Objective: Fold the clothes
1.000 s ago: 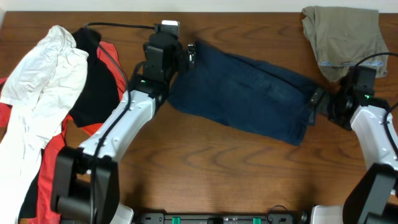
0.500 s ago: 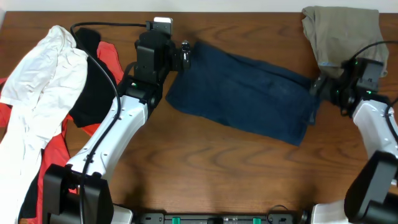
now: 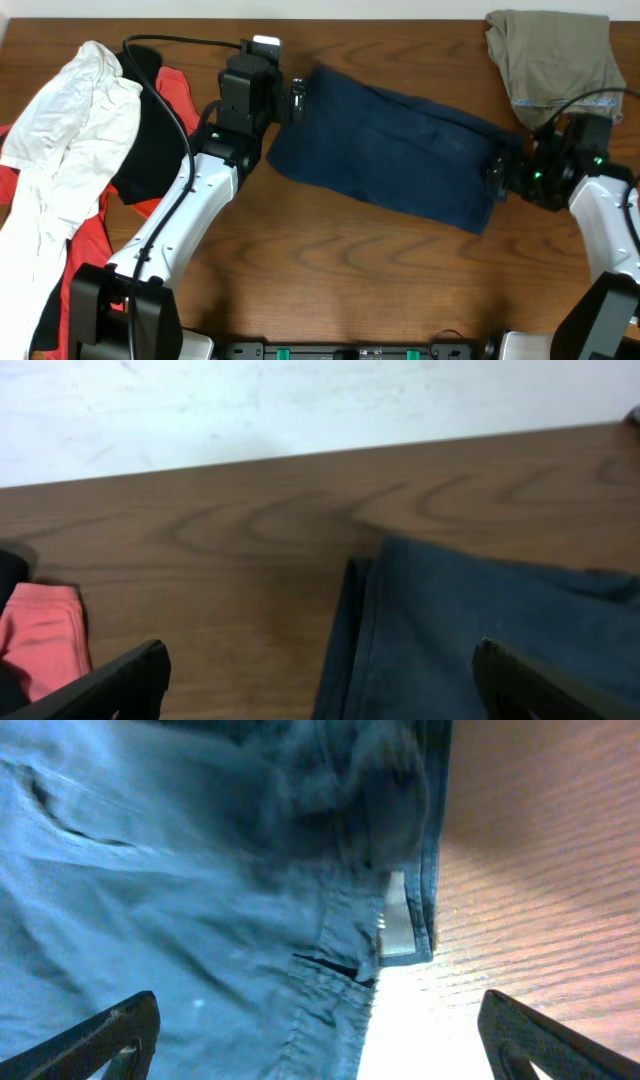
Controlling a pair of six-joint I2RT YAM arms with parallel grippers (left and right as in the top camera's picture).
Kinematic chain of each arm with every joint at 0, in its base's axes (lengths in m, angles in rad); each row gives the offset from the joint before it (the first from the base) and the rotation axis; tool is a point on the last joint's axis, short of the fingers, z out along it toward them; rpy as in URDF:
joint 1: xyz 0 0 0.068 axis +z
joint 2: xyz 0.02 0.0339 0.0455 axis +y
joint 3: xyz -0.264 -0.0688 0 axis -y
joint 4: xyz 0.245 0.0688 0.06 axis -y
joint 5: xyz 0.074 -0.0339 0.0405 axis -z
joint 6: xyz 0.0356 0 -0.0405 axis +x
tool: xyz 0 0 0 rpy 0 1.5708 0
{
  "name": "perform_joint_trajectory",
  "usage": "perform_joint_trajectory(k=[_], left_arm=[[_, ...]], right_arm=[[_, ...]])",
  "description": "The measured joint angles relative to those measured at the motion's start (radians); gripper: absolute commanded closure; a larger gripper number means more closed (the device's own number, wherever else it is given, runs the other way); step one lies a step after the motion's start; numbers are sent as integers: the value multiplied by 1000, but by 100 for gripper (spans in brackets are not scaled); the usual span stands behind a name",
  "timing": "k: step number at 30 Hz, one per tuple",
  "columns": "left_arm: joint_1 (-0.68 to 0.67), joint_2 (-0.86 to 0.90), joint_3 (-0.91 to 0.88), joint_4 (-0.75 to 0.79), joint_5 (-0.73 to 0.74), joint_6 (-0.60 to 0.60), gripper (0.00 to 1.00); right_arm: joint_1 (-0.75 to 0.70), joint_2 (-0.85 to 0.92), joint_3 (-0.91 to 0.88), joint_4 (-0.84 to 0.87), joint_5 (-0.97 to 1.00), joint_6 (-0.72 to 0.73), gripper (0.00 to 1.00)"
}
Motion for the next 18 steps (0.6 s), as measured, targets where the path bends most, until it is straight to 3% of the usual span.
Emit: perform_joint_trajectory(k=[9, 18], left_arm=[[0, 0, 0, -8, 0, 5, 2], [0, 0, 0, -8, 0, 5, 2]], right_arm=[[0, 4, -192, 350, 23, 48, 1], [0, 66, -262, 535, 58, 93, 6]])
